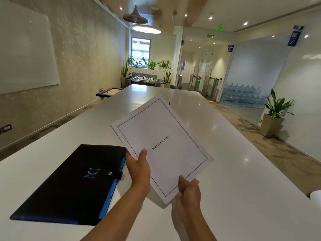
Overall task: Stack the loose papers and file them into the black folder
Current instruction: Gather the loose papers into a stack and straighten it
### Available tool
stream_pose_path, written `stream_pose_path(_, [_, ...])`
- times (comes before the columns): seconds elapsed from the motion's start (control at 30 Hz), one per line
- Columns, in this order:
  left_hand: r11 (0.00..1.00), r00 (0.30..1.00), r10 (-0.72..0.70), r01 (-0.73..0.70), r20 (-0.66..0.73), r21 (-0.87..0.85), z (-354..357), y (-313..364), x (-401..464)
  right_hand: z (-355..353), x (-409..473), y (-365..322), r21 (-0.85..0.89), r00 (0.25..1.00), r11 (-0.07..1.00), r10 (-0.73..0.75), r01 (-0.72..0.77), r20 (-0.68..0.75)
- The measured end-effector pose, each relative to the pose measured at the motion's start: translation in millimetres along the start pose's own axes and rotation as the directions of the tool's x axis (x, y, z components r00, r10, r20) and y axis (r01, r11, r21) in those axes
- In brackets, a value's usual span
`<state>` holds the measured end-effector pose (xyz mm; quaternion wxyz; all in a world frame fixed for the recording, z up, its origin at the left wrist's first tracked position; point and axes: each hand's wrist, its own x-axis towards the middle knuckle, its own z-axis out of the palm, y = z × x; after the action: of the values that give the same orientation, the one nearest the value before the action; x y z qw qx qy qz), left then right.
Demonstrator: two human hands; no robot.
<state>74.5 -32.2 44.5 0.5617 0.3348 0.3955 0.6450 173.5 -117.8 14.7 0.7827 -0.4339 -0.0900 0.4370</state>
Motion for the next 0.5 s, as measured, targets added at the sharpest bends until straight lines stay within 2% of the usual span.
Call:
stream_pose_path(0.1, [0.985,0.989,0.143,-0.147,0.049,0.093,0.5,17.4,4.7,-1.5,7.7,-14.1,-0.076,0.998,0.996,-0.044,0.047,0.048])
stream_pose_path(0.23, [0.922,0.933,0.305,-0.34,0.19,0.187,-2.2,43.1,7.8,-6.9,23.8,-44.2,-0.285,0.968,0.932,-0.247,0.223,-0.051])
stream_pose_path(0.3, [0.888,0.897,0.357,-0.413,0.261,0.203,-3.2,50.7,7.3,-2.9,20.6,-60.0,-0.422,0.909,0.818,-0.414,0.39,0.037])
stream_pose_path(0.37, [0.857,0.863,0.393,-0.469,0.318,0.215,-1.5,53.2,4.7,3.9,16.2,-74.8,-0.48,0.844,0.702,-0.502,0.526,0.189])
stream_pose_path(0.43, [0.84,0.841,0.401,-0.495,0.363,0.221,1.6,54.7,-2.3,13.0,10.6,-88.1,-0.434,0.814,0.689,-0.495,0.581,0.303])
stream_pose_path(0.5, [0.839,0.834,0.398,-0.5,0.383,0.216,2.6,51.4,-6.6,17.8,9.3,-93.8,-0.425,0.789,0.664,-0.518,0.614,0.33])
